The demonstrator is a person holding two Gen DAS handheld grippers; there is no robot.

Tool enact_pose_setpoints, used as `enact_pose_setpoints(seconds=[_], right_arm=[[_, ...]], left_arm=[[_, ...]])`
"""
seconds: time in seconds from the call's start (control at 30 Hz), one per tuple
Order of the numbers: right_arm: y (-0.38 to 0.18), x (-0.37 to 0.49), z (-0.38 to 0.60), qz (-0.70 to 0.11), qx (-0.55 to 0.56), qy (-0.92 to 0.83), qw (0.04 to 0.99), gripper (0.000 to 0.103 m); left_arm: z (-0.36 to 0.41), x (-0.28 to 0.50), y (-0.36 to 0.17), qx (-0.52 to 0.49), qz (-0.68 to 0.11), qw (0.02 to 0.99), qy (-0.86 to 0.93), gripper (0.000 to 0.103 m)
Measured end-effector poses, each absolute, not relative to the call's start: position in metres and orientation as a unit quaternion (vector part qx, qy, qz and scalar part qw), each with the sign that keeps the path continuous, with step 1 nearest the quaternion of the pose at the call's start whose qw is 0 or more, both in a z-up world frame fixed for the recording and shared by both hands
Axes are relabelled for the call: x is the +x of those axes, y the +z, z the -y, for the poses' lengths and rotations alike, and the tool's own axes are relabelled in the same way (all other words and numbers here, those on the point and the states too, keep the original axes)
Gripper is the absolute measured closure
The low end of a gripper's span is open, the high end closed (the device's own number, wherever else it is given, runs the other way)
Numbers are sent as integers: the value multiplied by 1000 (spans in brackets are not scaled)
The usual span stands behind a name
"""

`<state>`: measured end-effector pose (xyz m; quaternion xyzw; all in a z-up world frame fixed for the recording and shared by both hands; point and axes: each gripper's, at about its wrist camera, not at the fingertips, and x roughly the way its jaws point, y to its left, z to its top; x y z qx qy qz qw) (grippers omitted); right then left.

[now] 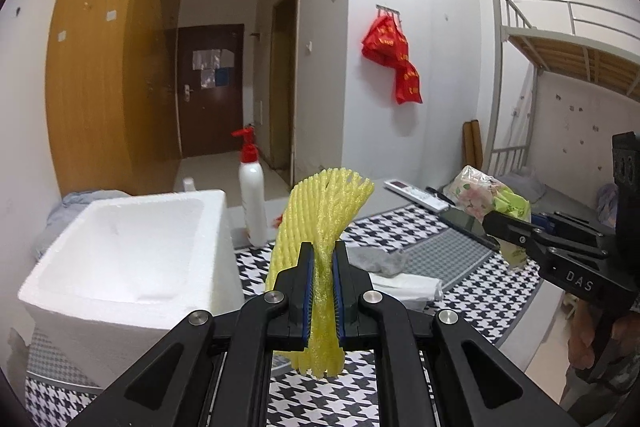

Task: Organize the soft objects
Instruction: 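Carry the yellow mesh net over the white foam box with the left gripper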

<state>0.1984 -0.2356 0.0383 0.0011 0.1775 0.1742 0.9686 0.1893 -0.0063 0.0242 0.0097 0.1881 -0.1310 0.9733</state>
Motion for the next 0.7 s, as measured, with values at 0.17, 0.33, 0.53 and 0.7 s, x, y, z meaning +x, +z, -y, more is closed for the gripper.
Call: enact_pose_setpoints(seconds=[0.17,0.33,0.53,0.7], right_arm=[[48,196,225,-166,-9,188,968,75],[58,197,217,-154,-9,203,967,75],[63,203,205,-147,5,234,961,75],[67,203,192,-140,2,263,955,75]], left_arm=[[0,182,33,8,-167,979,-119,94],[-9,176,42,4,-151,983,-100,94],[-22,171,41,-4,-146,986,-77,94],[-38,169,45,-16,-145,988,-54,94]])
